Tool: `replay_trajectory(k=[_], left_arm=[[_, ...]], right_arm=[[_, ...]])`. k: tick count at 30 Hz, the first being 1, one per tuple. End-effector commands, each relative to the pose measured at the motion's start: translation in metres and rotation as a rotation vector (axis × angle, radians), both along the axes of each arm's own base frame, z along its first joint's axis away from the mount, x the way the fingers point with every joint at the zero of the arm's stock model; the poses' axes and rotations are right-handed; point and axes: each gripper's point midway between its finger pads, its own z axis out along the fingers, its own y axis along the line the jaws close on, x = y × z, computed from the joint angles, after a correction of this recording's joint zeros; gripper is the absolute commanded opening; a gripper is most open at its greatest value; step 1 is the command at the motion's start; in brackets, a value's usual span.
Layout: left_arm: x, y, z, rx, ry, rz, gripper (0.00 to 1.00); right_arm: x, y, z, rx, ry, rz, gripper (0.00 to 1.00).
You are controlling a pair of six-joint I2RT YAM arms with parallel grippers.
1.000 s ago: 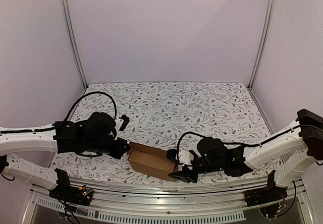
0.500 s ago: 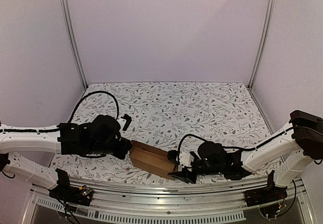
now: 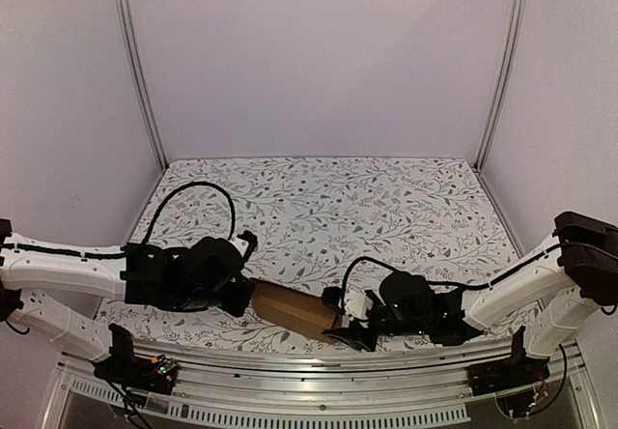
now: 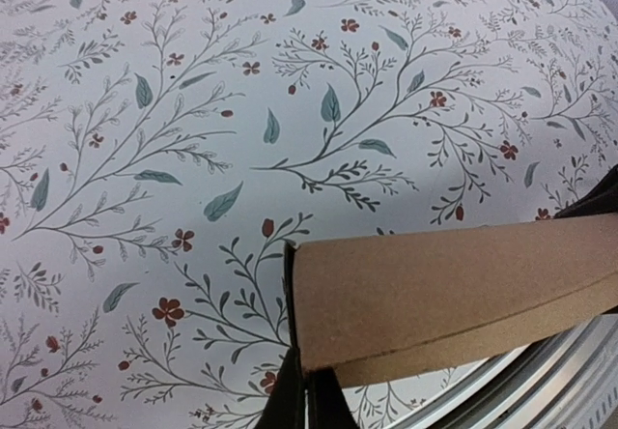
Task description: Fold the paper box
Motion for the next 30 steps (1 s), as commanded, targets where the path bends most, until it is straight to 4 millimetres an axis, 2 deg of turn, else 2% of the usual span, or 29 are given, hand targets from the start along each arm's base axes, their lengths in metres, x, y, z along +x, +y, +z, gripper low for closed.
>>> replay_trajectory(k=[1,8,12,20,23,28,30], left_arm=[[-0.03,-0.003,-0.023,0.057,0.092,-0.084,0.0],[-0.026,-0.006,-0.011,0.036,0.073,-0.073,0.0],[-0.026,-0.01,-0.006,0.016,0.075,-0.059,0.0],[-0.019,-0.01,0.004,0.008,0.065,0.012,0.0],[-0.017,-0.008,0.004,0.013,0.064,0.047,0.0],[-0.014,-0.006,0.003,0.031,0.064,0.083,0.0],[-0.014,-0.005,0.003,0.033,0.066,0.094,0.0]], right_arm=[[0.011,-0.001,0.005,0.024,-0.01,-0.069,0.44],[0.01,0.0,0.026,0.063,0.012,-0.075,0.65],[0.003,-0.001,0.038,0.066,0.036,-0.052,0.73],[-0.013,-0.015,0.061,0.056,0.122,-0.022,0.78],[-0.018,-0.02,0.077,0.084,0.134,-0.013,0.8],[-0.016,-0.034,0.1,0.115,0.143,-0.065,0.82],[-0.013,-0.044,0.103,0.094,0.151,-0.105,0.82]])
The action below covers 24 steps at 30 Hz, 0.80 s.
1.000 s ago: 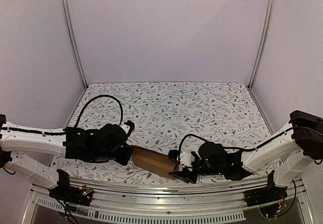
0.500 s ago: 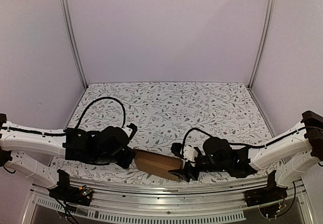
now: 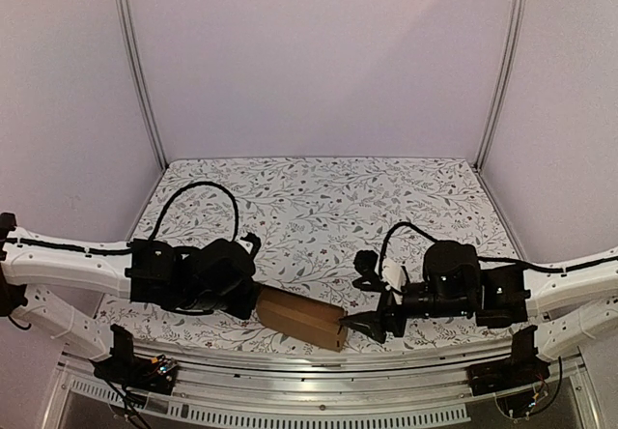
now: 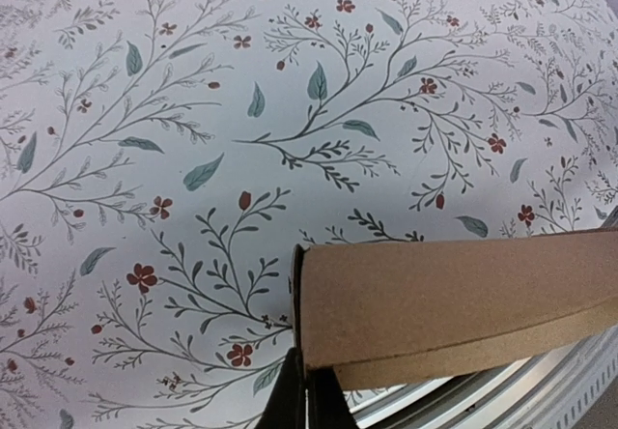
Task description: Fold the paper box
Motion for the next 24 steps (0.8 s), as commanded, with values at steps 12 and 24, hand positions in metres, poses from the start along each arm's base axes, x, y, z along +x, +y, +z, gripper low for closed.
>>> replay_trajectory(k=[12,24], left_arm=[[-0.002,0.003,-0.002,0.039,0.018,0.091,0.0],[-0.005,0.007,0.0,0.058,0.017,0.123,0.0]], right_arm=[[-0.002,-0.032,0.004,-0.117,0.175,-0.129,0.33],[0.0,-0.008,-0.016,-0.144,0.246,-0.134,0.13]])
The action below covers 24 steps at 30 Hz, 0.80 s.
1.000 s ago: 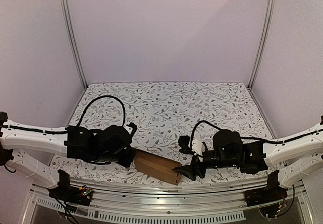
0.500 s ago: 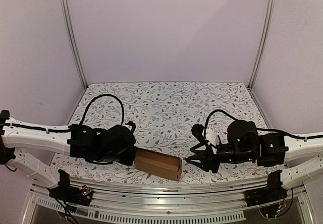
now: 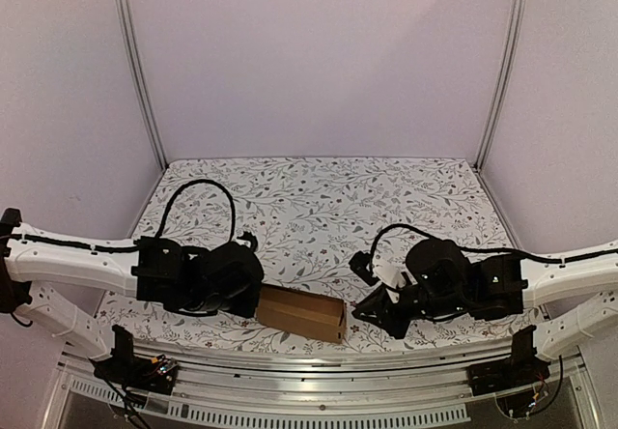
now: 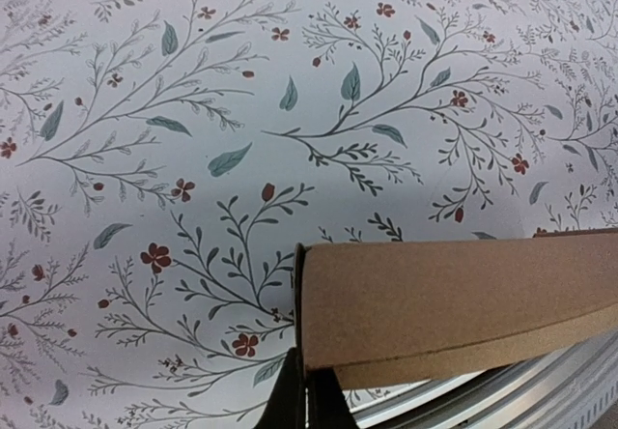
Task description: Fold the paper box
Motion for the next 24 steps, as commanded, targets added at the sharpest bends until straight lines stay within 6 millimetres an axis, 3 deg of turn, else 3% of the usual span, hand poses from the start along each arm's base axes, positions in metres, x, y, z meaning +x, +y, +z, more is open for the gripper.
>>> replay_trajectory(k=[1,24], left_arm=[[-0.006,0.003,0.0,0.036,0.002,0.003,0.0],[-0.008,-0.005,0.003,0.072,-0.019,-0.023,0.0]], right_arm=[[0.002,0.014,0.006,0.028,0.021,-0.007,0.13],[0.008,0.043,-0.006,0.056,0.047,-0.005,0.09]])
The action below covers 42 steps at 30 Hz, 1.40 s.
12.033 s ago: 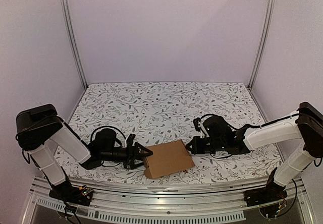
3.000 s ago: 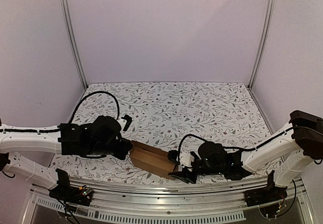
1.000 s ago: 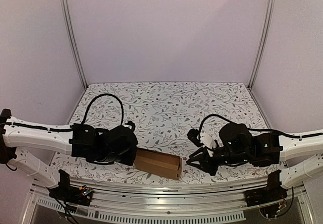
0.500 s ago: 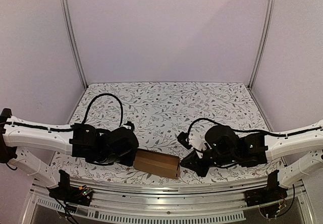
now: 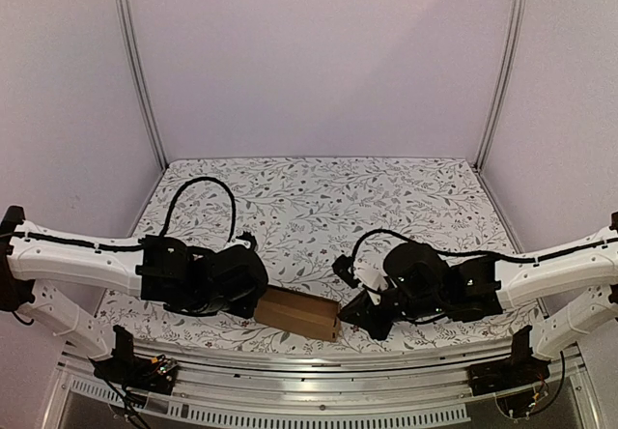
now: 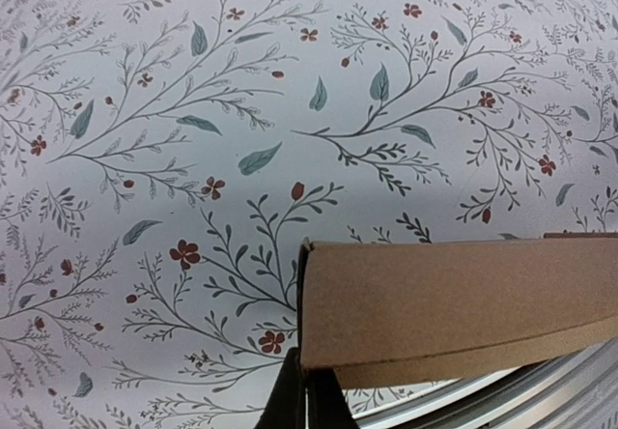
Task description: Fold the paper box
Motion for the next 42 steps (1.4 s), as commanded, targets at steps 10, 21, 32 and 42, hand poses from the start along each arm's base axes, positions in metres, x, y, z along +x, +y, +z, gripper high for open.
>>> replay_trajectory(k=[10,21,32,42], left_arm=[[-0.01,-0.018,0.005,0.039,-0.023,-0.064,0.0],[-0.009,-0.01,0.007,0.058,-0.037,-0.028,0.0],[-0.007,0.0,0.008,0.045,-0.034,0.083,0.0],[-0.004,0.008,0.012,0.049,-0.034,0.191,0.0]], right_arm=[[0.01,0.023,0.017,0.059,-0.008,-0.031,0.09],[0.016,0.019,0.023,0.056,-0.026,-0.064,0.23],[0.005,-0.007,0.024,0.011,-0.029,-0.046,0.52],[0.018,-0.018,0.048,0.007,-0.059,-0.14,0.61]])
